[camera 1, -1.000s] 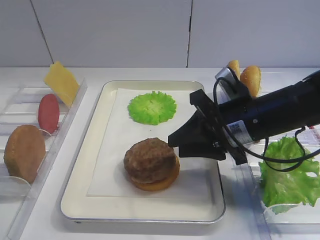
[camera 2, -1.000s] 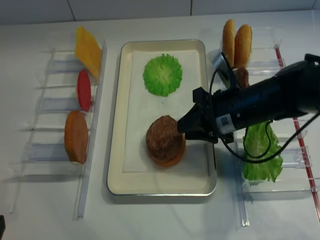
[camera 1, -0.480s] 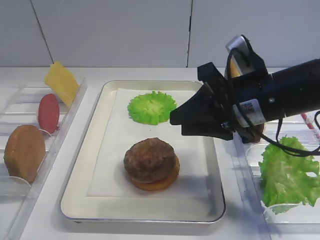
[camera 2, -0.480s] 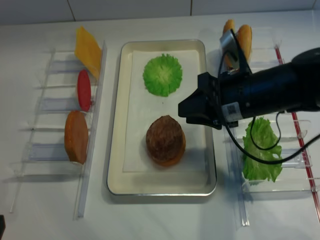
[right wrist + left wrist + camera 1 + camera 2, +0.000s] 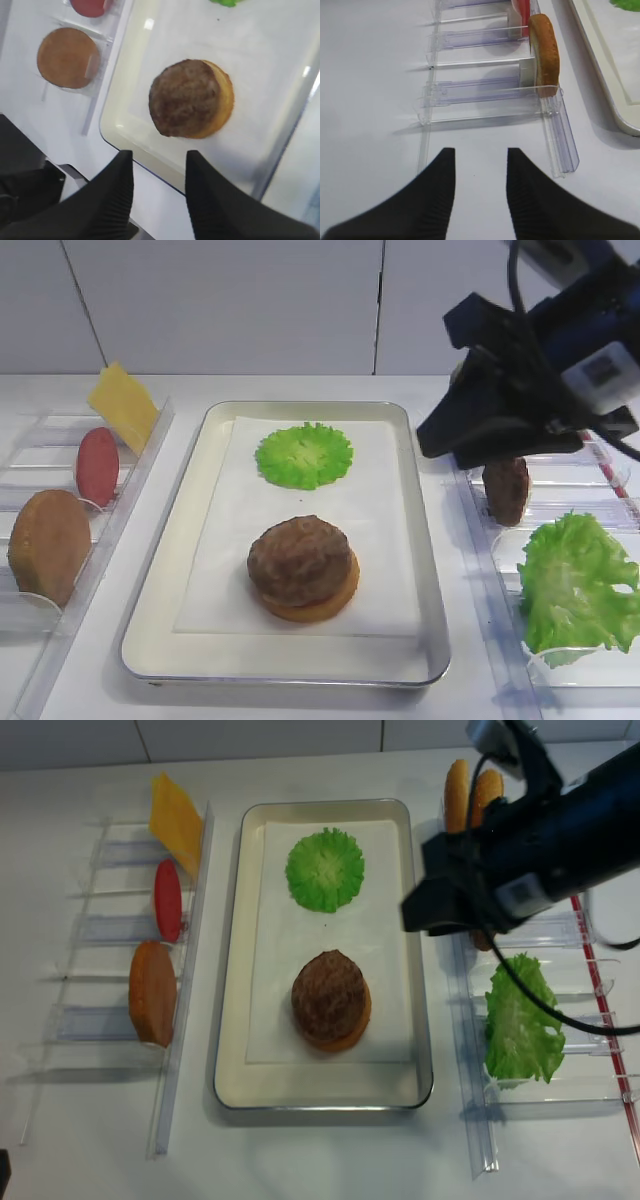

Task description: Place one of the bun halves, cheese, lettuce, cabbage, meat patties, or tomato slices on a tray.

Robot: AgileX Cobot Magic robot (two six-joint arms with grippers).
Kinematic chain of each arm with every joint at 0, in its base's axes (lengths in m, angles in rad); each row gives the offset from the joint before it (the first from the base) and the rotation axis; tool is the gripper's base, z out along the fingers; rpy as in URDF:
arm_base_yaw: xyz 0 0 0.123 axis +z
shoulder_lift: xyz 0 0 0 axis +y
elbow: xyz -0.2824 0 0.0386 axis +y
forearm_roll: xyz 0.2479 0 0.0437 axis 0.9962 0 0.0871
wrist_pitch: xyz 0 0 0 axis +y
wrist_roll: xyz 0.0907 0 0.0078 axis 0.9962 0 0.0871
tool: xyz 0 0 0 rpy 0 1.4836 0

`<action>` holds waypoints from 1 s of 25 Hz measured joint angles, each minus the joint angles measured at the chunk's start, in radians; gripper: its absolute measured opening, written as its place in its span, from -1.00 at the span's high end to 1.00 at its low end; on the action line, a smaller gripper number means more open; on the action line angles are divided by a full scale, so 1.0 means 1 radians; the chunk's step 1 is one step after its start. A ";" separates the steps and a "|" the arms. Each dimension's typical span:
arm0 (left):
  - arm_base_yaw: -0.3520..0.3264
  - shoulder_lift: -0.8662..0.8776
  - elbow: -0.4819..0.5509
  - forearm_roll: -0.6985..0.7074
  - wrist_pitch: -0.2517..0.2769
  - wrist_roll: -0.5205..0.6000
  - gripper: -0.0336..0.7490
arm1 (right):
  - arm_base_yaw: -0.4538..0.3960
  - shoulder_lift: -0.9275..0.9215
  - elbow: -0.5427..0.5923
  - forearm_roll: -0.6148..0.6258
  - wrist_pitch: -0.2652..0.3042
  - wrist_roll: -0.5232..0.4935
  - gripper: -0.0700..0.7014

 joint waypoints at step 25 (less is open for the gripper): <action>0.000 0.000 0.000 0.000 0.000 0.000 0.32 | -0.001 -0.717 -0.015 -0.799 0.225 0.403 0.05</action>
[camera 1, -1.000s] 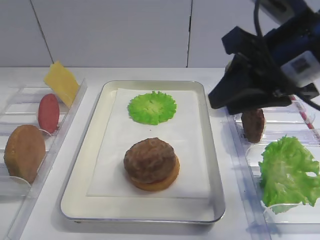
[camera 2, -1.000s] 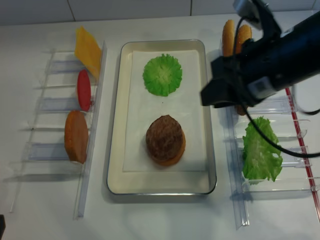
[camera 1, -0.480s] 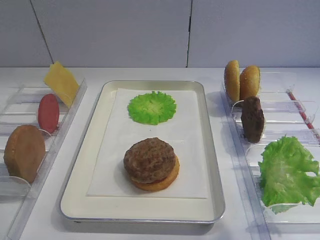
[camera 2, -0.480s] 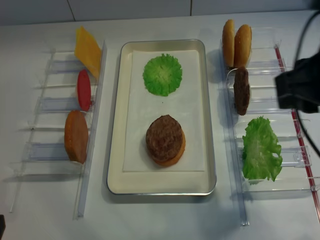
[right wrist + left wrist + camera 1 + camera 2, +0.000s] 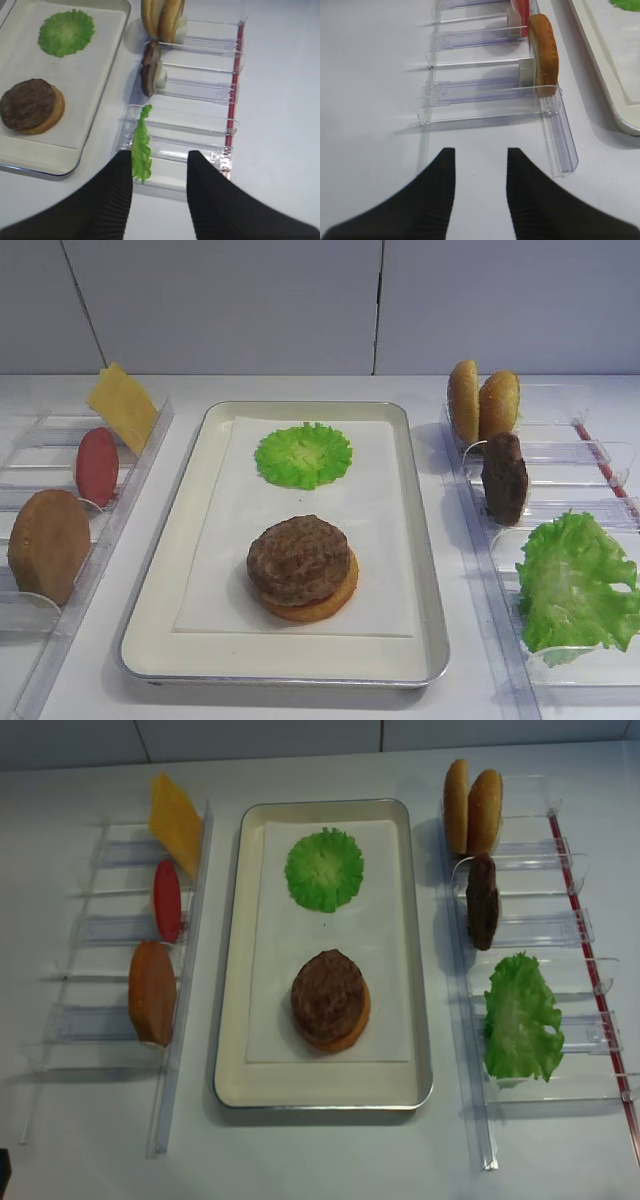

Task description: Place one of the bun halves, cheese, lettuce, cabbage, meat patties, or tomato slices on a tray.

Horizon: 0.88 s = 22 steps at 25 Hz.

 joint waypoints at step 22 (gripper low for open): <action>0.000 0.000 0.000 0.000 -0.002 0.000 0.32 | -0.173 -0.630 0.440 -0.054 0.022 -0.045 0.05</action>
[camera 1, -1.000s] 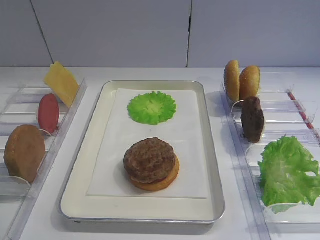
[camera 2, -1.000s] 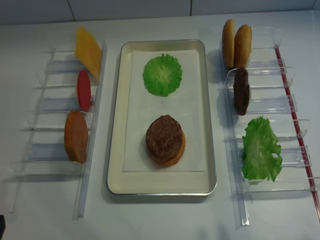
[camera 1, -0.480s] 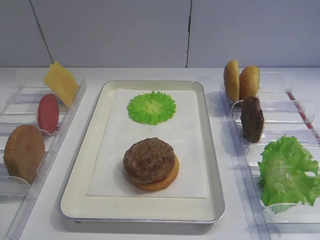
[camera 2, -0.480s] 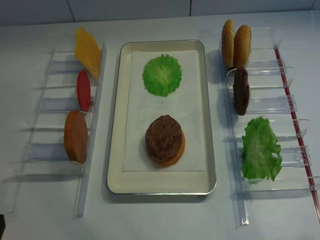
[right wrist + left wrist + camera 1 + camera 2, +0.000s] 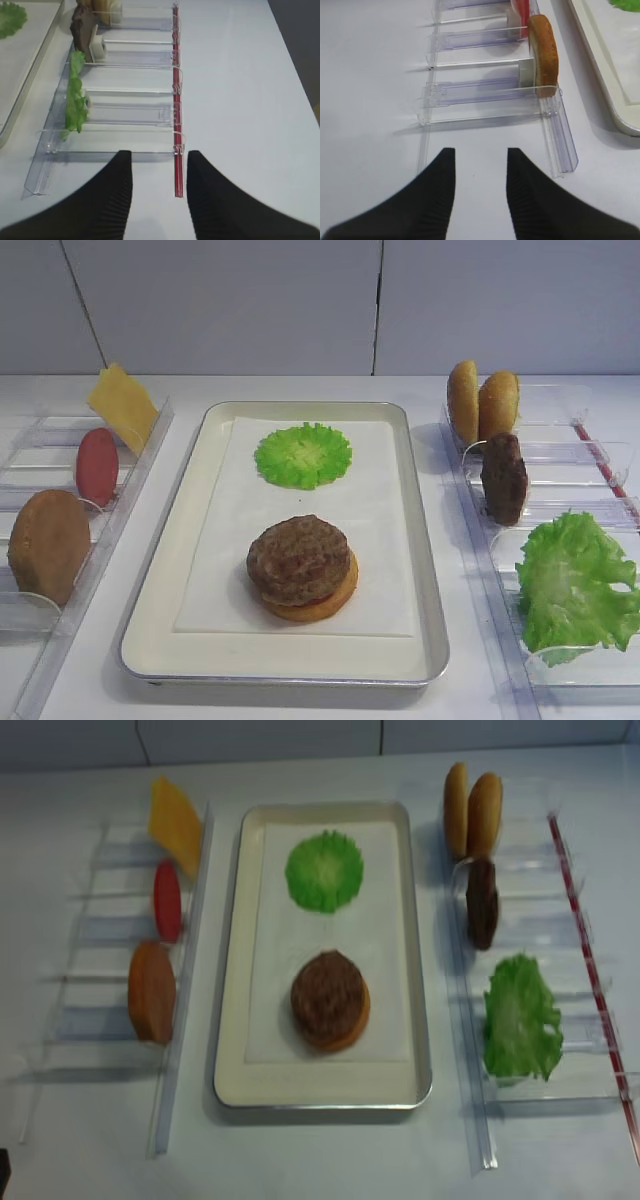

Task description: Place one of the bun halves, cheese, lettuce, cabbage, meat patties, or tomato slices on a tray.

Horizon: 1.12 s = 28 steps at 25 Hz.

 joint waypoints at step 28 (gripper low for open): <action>0.000 0.000 0.000 0.000 0.000 0.000 0.32 | -0.156 0.000 0.089 0.074 -0.151 -0.100 0.05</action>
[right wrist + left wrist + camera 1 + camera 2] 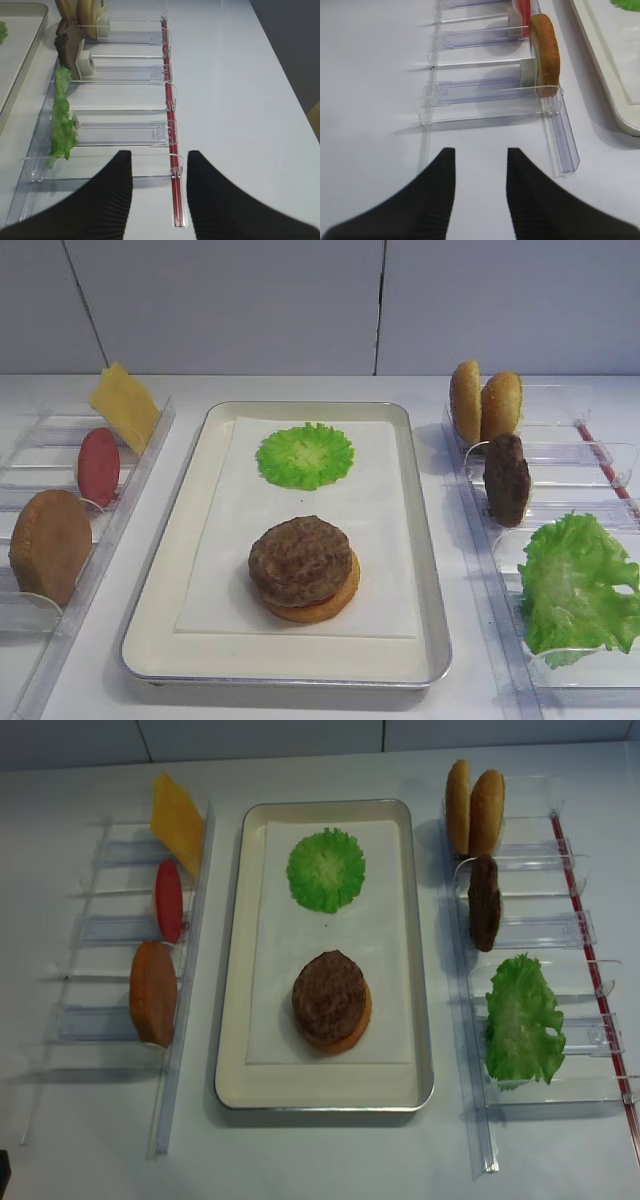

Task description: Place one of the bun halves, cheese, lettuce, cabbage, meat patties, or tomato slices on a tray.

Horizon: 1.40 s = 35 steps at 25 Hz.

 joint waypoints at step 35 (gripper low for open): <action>0.000 0.000 0.000 0.000 0.000 0.000 0.32 | 0.000 0.000 0.000 0.008 -0.004 -0.007 0.39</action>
